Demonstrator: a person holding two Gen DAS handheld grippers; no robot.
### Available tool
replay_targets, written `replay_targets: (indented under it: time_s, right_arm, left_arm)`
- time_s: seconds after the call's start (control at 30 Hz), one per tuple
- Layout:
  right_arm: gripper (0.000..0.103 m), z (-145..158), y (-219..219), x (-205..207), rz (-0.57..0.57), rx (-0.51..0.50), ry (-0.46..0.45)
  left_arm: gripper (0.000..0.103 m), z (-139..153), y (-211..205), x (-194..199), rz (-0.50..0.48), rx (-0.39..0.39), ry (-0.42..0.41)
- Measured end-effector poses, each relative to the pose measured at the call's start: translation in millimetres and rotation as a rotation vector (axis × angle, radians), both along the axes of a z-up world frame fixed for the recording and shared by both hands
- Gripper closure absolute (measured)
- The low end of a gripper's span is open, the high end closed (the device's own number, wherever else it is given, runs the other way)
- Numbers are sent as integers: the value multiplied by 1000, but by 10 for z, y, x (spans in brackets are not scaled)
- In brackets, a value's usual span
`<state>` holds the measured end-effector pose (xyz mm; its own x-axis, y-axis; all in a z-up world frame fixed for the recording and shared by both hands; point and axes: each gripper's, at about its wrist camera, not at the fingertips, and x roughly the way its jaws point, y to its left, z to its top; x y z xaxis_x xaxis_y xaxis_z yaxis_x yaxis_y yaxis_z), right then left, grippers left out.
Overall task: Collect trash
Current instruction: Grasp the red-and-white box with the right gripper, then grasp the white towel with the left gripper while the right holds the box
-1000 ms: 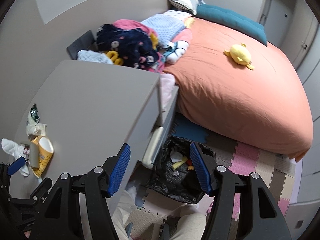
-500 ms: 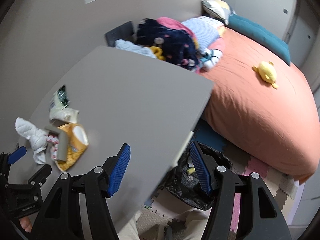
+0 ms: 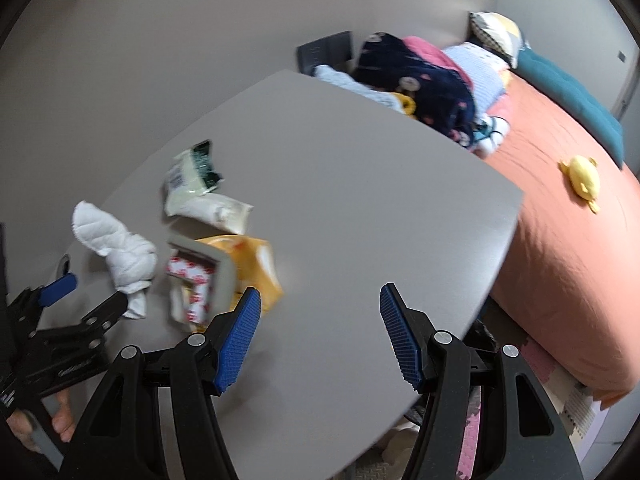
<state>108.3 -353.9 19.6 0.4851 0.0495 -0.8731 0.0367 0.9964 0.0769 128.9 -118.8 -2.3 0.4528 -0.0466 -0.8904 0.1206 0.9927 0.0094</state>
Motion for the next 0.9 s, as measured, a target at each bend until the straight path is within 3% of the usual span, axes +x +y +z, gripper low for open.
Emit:
replay_targets:
  time_s: [0.47, 0.63, 0.7, 0.83, 0.9]
  right_arm:
    - [40, -294, 517, 354, 94, 105, 66]
    - [54, -330, 616, 402, 115, 88, 57]
    - [72, -369, 623, 424, 128, 120, 83]
    - [88, -434, 615, 436, 124, 118, 90]
    - [88, -419, 569, 439, 115, 136, 86]
  left_arm:
    - [5, -231, 162, 241, 38, 23, 43]
    - [5, -240, 175, 272, 34, 0, 48]
    - [5, -250, 147, 291, 30, 1, 51]
    - [5, -286, 113, 334, 25, -3, 61]
    - [5, -302, 102, 348, 24, -6, 66]
